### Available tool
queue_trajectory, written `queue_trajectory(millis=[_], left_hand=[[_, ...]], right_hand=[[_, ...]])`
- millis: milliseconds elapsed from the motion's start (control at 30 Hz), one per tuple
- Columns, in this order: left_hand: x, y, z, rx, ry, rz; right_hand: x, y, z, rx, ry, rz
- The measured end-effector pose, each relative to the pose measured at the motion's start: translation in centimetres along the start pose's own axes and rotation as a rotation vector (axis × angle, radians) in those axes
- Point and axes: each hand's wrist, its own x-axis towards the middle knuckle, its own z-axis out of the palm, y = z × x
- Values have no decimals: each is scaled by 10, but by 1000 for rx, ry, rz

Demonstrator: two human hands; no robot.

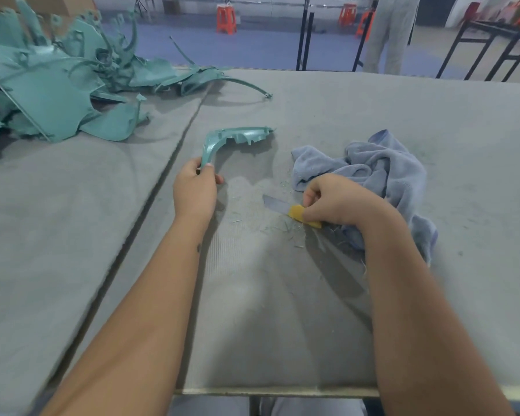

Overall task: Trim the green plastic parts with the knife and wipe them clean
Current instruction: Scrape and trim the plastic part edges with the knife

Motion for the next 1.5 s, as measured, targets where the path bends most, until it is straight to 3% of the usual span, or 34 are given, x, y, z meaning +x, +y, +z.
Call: queue_trajectory(millis=[100, 200, 267, 333, 400, 467, 633, 700, 800, 933, 1000, 1100, 1200, 1300, 1400, 1500], left_hand=[[3, 1, 0, -49, -41, -41], [5, 6, -3, -248, -44, -125], [3, 10, -6, -390, -46, -100], [1, 14, -9, -397, -58, 18], [-2, 14, -10, -267, -53, 179], [-3, 11, -8, -65, -61, 299], [-10, 4, 4, 433, -255, 273], [-12, 7, 5, 506, -272, 209], [-11, 12, 5, 369, -309, 85], [-11, 14, 1, 79, -428, 104], [-14, 15, 0, 63, -444, 142], [-15, 16, 1, 213, -348, 175], [-14, 19, 3, 220, -253, 76], [-17, 23, 3, 73, -342, -4], [-25, 27, 4, -127, -480, -60], [-26, 24, 6, -132, -512, -57]], right_hand=[[1, 2, 1, 68, -7, -48], [3, 5, 3, 100, -20, -72], [7, 3, 5, 213, 108, -70], [11, -2, 7, 519, 225, -52], [14, -8, 11, 785, 277, -41], [17, -10, 15, 841, 342, -44], [30, -14, 20, 1020, 176, 92], [30, -14, 23, 993, 219, 64], [25, -10, 29, 816, 340, -32], [26, -9, 35, 578, 509, -268], [27, -10, 36, 486, 591, -333], [23, -14, 38, 761, 522, -307], [20, -18, 34, 983, 413, -179], [23, -16, 24, 1238, 280, -42], [21, -11, 20, 1445, 162, -66], [20, -9, 21, 1373, 194, -104]])
